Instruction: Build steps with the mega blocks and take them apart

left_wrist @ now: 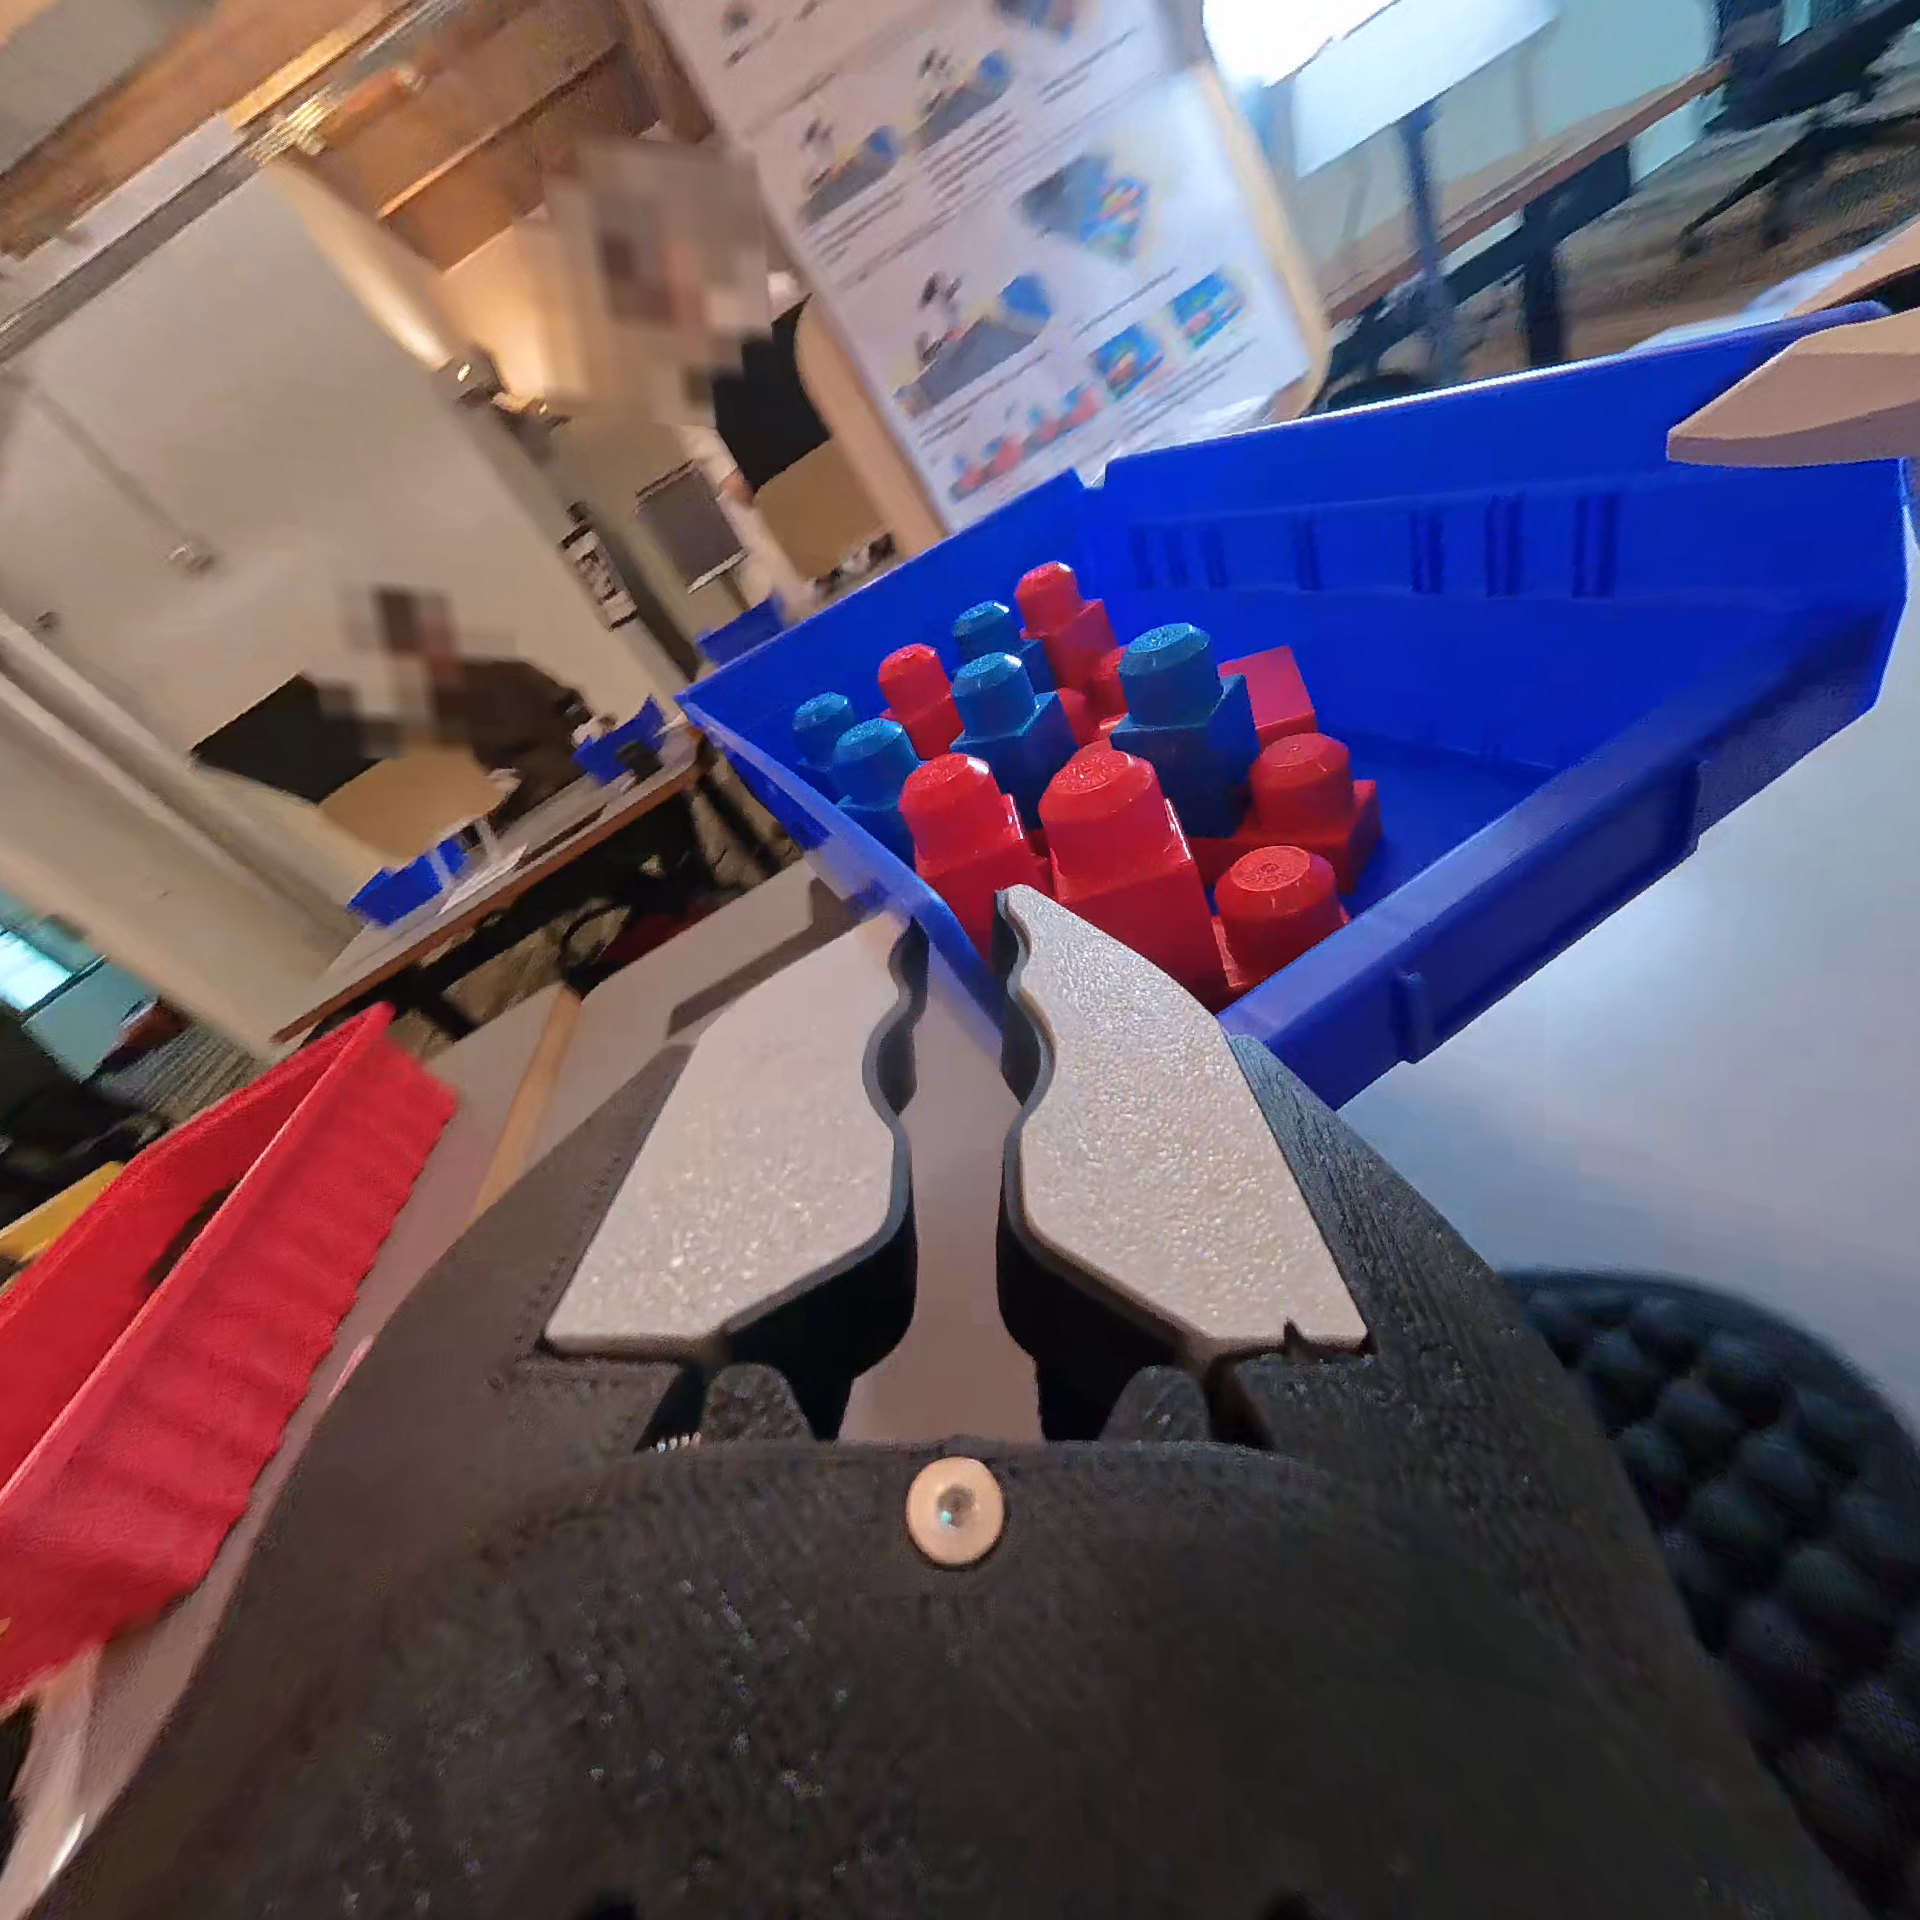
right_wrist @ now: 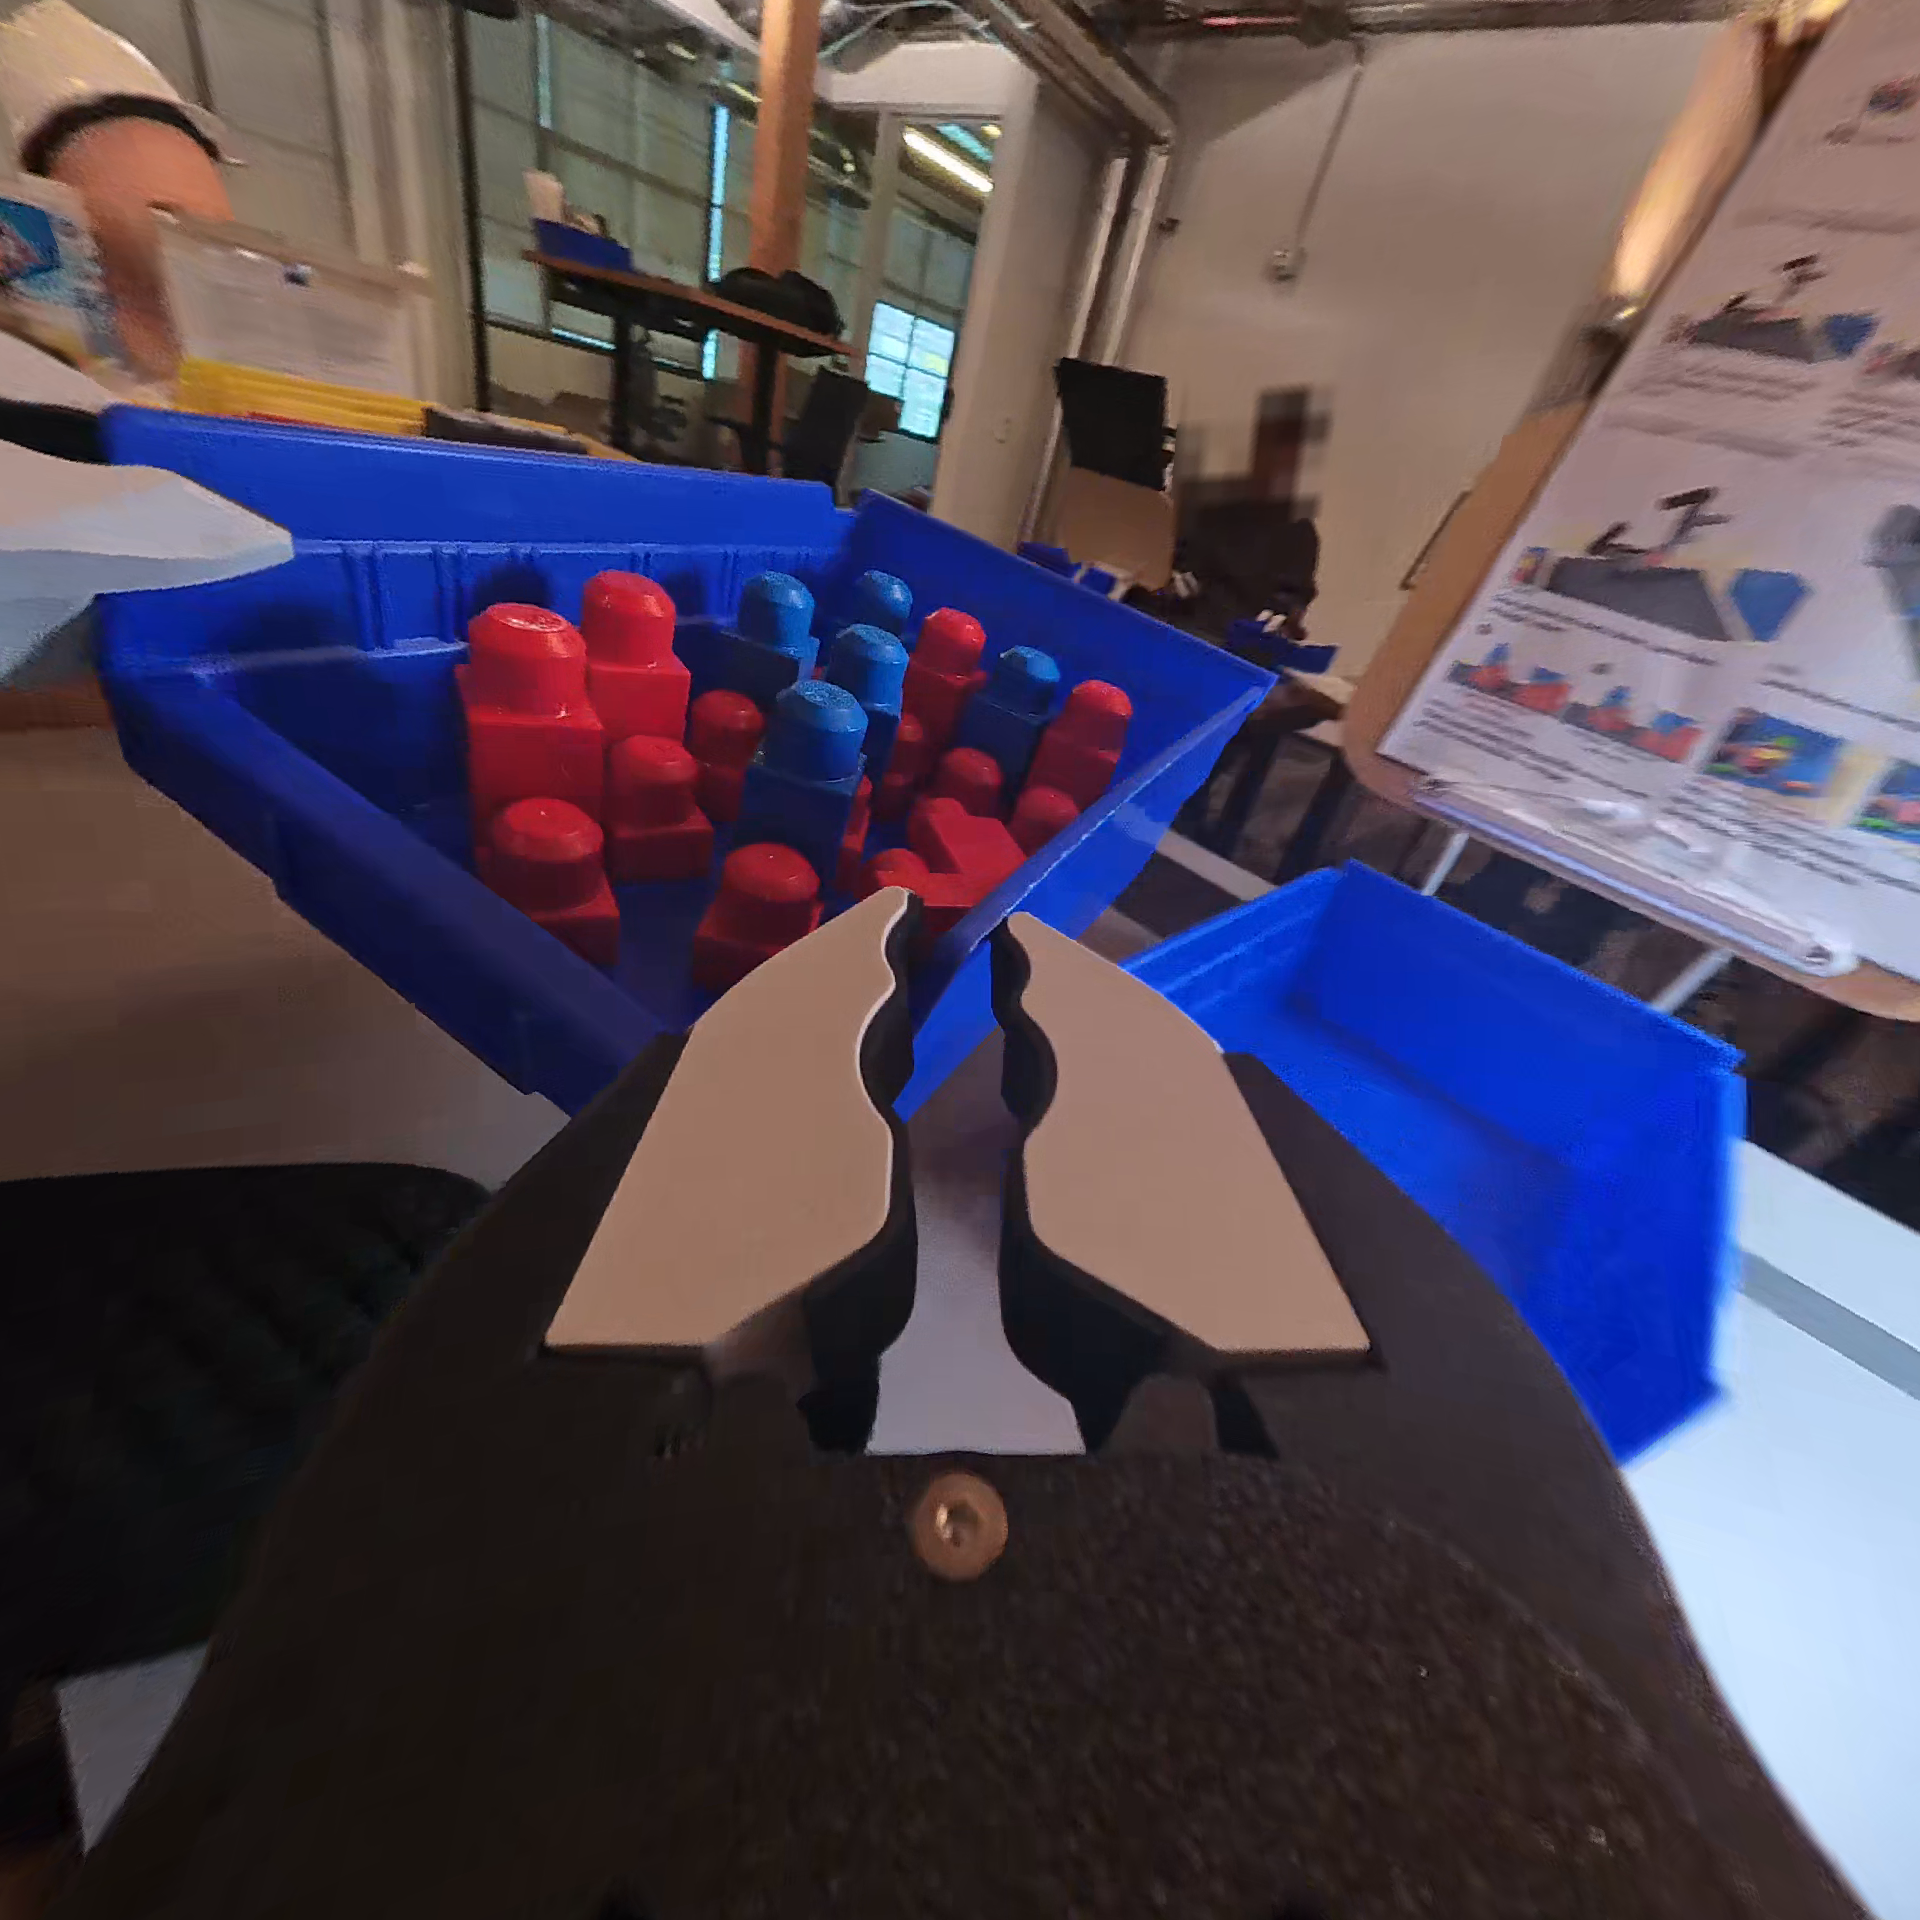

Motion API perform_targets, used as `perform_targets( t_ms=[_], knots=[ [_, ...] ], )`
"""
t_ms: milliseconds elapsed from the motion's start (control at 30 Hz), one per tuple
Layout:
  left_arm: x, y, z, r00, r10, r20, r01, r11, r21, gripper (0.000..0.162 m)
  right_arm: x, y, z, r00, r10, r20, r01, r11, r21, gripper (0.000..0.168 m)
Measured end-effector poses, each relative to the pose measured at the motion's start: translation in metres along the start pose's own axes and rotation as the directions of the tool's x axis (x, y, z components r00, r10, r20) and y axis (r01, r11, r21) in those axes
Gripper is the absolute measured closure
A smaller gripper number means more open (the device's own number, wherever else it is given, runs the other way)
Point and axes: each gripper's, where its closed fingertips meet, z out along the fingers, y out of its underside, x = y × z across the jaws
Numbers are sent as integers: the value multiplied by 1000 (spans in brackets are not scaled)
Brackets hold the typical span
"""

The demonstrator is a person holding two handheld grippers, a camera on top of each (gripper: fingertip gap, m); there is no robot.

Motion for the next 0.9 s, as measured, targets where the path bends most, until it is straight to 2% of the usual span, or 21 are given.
perform_targets(
  t_ms=[100,267,400,467,567,633,667,733,800,900],
  knots=[
    [-27,41,-9,998,-1,59,6,997,-76,151,-31,21,43,993,69,92,-66,997,-41,157],
    [-41,103,-3,992,-41,115,57,989,-137,151,-54,63,96,974,121,191,-92,984,-150,157],
    [-46,129,11,980,-79,181,106,984,-143,150,-51,75,123,973,32,228,8,985,-175,153],
    [-48,139,23,975,-96,200,132,975,-178,149,-48,84,129,958,-5,285,75,969,-236,149],
    [-39,151,40,983,-107,147,141,960,-241,148,-41,98,118,911,-13,411,158,934,-322,126],
    [-32,159,45,989,-119,87,139,944,-300,135,-35,94,99,866,11,500,164,938,-305,125],
    [-33,158,44,989,-131,66,145,944,-297,128,-29,91,89,847,58,529,133,939,-316,121],
    [-39,138,38,986,-159,43,164,955,-248,126,-6,91,75,840,114,531,101,928,-359,114],
    [-36,108,34,994,-105,-20,99,973,-208,126,26,104,72,869,61,491,169,896,-411,108],
    [13,90,41,956,-27,-291,-68,948,-312,127,59,141,76,884,-21,468,300,792,-531,96]
  ],
)
